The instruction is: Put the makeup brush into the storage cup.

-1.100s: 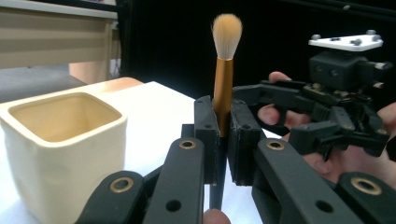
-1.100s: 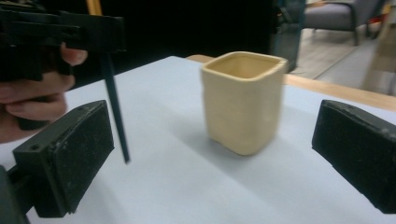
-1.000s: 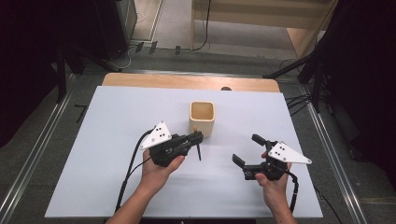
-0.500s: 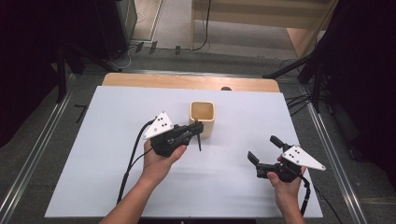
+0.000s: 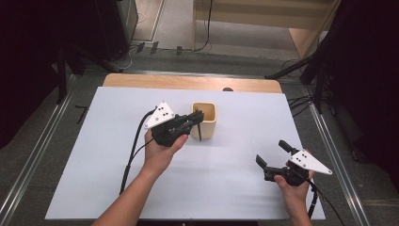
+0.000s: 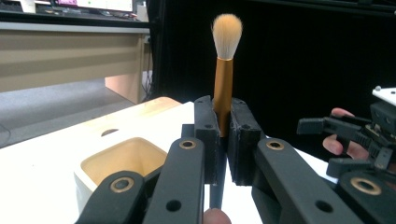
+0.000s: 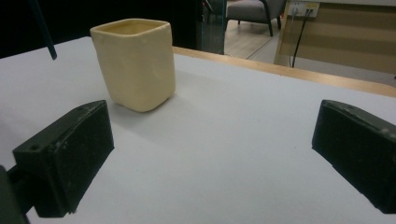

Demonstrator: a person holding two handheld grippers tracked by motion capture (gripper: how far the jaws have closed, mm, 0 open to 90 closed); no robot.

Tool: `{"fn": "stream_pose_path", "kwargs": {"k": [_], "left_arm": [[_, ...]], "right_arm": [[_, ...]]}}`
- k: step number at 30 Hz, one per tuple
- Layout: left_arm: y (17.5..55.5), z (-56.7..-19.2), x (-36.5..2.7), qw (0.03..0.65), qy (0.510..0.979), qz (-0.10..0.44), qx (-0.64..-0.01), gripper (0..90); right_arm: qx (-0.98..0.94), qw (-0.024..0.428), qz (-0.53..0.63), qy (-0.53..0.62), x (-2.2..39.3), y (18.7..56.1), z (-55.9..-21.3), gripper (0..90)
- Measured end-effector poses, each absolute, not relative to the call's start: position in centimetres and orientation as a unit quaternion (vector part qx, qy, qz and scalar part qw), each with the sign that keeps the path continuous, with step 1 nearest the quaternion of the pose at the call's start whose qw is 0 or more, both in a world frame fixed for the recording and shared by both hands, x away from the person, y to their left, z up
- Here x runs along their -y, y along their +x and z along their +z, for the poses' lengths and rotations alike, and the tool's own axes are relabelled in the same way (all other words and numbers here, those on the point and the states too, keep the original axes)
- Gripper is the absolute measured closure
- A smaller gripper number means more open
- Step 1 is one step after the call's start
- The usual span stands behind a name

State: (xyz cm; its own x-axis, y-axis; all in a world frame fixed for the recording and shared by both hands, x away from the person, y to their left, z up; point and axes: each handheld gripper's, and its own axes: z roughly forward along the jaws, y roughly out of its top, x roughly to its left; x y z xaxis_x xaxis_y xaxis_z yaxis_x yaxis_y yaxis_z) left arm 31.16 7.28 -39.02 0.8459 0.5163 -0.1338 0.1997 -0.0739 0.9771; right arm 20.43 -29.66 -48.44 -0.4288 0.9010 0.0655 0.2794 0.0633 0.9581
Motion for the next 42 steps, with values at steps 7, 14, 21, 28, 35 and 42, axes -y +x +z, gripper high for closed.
{"fn": "stream_pose_path", "kwargs": {"k": [7,14,21,28,35,42], "left_arm": [[32.2,-38.3,-7.4,0.64,0.712,0.137,-0.254,84.8],[33.1,-37.6,-7.4,0.646,0.703,0.149,-0.258,84.8],[33.6,-37.1,-7.5,0.651,0.694,0.159,-0.264,84.8],[34.2,-37.2,-7.3,0.655,0.685,0.181,-0.264,84.7],[34.6,-37.7,-7.0,0.655,0.68,0.193,-0.268,84.7],[35.1,-38.6,-6.8,0.645,0.684,0.197,-0.279,84.6]], "right_arm": [[-0.669,0.293,0.514,0.45,29.9,20.8,-49.2,0.0],[-0.674,0.289,0.512,0.447,29.6,20.8,-49.4,0.0],[-0.676,0.289,0.512,0.444,29.5,20.9,-49.5,0.0],[-0.676,0.289,0.513,0.444,29.5,20.9,-49.5,0.0],[-0.677,0.289,0.513,0.442,29.5,20.9,-49.5,0.0],[-0.678,0.287,0.512,0.441,29.4,20.8,-49.4,0.0]]}}
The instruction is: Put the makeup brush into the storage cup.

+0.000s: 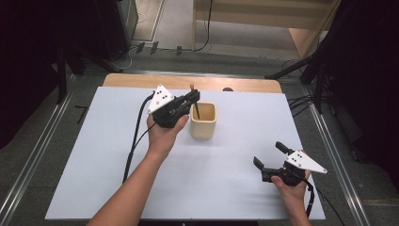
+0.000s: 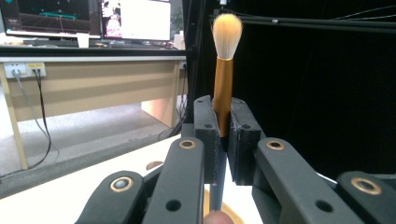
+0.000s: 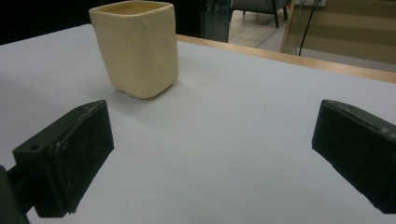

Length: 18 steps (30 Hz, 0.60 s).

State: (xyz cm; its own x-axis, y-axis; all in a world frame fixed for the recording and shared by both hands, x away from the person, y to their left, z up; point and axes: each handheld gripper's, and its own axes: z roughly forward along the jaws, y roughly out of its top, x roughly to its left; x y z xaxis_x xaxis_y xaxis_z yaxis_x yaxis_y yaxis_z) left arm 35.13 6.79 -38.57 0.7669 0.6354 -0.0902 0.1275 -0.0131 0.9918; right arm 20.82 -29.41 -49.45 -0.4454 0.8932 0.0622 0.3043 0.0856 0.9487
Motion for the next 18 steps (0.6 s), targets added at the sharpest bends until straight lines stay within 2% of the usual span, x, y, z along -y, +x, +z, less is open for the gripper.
{"fn": "stream_pose_path", "kwargs": {"k": [18], "left_arm": [[36.2,-42.2,-6.3,0.624,0.696,0.192,-0.301,84.6]], "right_arm": [[-0.681,0.284,0.51,0.442,29.4,20.9,-49.5,0.0]]}}
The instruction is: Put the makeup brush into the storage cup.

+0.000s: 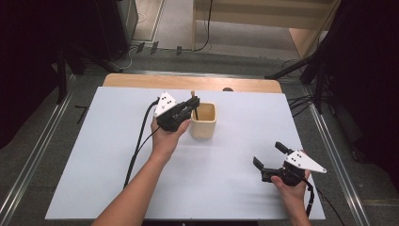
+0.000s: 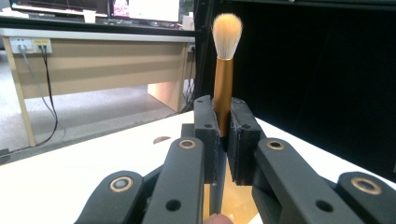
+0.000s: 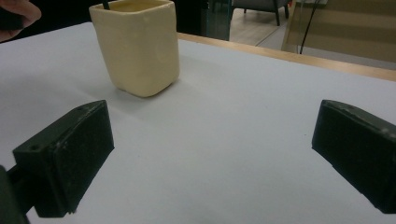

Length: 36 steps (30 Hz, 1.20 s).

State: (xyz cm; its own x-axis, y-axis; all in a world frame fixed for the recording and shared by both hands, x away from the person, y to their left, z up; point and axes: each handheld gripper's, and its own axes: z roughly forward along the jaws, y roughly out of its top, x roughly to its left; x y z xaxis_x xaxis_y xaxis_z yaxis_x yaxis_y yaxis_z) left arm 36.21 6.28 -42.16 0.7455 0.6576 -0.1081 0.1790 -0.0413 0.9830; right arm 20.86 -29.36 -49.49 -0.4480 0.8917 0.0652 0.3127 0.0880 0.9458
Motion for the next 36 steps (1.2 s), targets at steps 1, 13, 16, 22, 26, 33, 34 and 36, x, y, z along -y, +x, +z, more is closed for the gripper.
{"fn": "stream_pose_path", "kwargs": {"k": [1,13,16,22,26,33,34,36], "left_arm": [[36.2,-42.3,-6.2,0.622,0.697,0.192,-0.301,84.6],[36.1,-43.5,-5.5,0.592,0.721,0.188,-0.308,84.4],[36.2,-43.8,-5.3,0.588,0.724,0.185,-0.311,84.3],[36.3,-44.0,-5.6,0.588,0.725,0.157,-0.323,78.5],[36.3,-43.4,-6.3,0.6,0.714,0.128,-0.338,36.9],[35.3,-42.5,-8.9,0.618,0.709,0.127,-0.313,0.0],[35.1,-42.4,-9.2,0.619,0.708,0.128,-0.316,0.0],[34.8,-42.5,-10.0,0.62,0.707,0.125,-0.316,0.0]], "right_arm": [[-0.681,0.284,0.51,0.441,29.3,20.9,-49.5,0.0],[-0.683,0.285,0.507,0.443,29.4,20.9,-49.6,0.0],[-0.682,0.285,0.507,0.444,29.3,20.9,-49.6,0.0],[-0.683,0.284,0.507,0.443,29.3,20.9,-49.6,0.0],[-0.683,0.284,0.507,0.442,29.3,20.9,-49.6,0.0],[-0.682,0.285,0.509,0.442,29.4,20.9,-49.6,0.0],[-0.681,0.285,0.509,0.443,29.4,20.9,-49.5,0.0],[-0.682,0.286,0.508,0.441,29.3,20.9,-49.6,0.0]]}}
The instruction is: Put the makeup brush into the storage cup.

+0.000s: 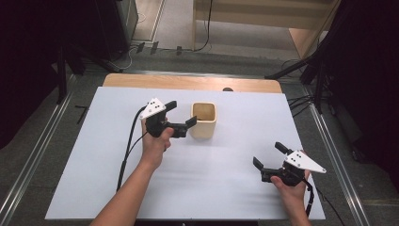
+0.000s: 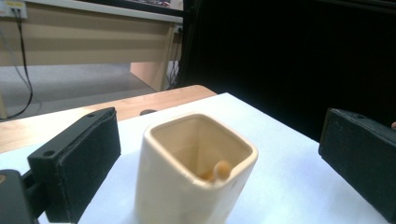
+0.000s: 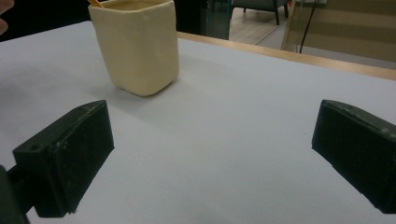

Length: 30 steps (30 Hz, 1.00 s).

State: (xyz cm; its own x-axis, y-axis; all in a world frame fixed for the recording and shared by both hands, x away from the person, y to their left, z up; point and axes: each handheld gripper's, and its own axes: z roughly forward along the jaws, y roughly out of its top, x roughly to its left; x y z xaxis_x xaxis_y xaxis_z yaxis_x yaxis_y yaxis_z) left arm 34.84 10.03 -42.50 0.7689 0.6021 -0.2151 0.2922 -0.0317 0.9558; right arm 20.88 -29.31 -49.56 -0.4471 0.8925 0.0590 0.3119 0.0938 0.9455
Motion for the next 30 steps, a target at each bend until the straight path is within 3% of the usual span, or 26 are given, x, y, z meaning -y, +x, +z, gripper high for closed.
{"fn": "stream_pose_path", "kwargs": {"k": [30], "left_arm": [[29.0,-45.6,-18.8,0.597,0.713,0.181,-0.32,0.0]], "right_arm": [[-0.681,0.285,0.505,0.447,29.1,21.0,-49.7,0.0]]}}
